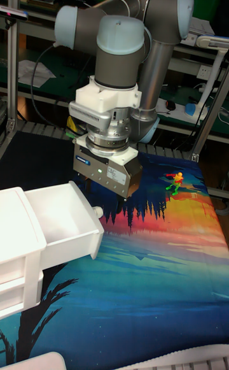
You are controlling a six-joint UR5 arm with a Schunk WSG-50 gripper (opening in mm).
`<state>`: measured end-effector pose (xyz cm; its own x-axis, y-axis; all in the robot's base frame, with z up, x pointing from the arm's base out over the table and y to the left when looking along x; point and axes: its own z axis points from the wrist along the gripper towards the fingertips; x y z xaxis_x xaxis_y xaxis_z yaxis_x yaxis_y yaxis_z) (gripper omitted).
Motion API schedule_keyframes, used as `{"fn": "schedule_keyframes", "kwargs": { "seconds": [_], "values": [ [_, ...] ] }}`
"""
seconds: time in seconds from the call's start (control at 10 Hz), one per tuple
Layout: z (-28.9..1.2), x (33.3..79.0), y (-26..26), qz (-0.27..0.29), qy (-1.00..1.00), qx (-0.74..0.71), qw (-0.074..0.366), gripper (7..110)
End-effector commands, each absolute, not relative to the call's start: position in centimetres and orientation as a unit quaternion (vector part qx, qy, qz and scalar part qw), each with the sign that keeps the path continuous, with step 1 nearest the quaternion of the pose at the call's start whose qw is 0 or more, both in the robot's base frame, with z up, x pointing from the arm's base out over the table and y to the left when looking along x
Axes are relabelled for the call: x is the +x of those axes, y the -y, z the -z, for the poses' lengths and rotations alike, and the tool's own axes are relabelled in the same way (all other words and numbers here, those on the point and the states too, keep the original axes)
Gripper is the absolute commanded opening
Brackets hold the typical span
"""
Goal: Grasp the handle and close the drawer
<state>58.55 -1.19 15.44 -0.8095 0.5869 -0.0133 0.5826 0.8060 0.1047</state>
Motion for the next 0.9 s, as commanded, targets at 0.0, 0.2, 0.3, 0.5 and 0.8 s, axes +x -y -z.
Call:
{"fn": "schedule_keyframes", "kwargs": {
  "seconds": [0.0,0.2,0.3,0.5,0.8],
  "values": [
    [-15.2,59.8,1.6,-0.054,-0.951,0.303,0.036,88],
    [-15.3,60.3,1.7,-0.055,-0.951,0.303,0.039,88],
    [-15.2,60.6,1.5,-0.056,-0.950,0.304,0.042,88],
    [-15.2,60.8,1.4,-0.057,-0.950,0.304,0.044,88],
    [-15.1,60.5,1.6,-0.060,-0.951,0.299,0.042,88]
  ]
}}
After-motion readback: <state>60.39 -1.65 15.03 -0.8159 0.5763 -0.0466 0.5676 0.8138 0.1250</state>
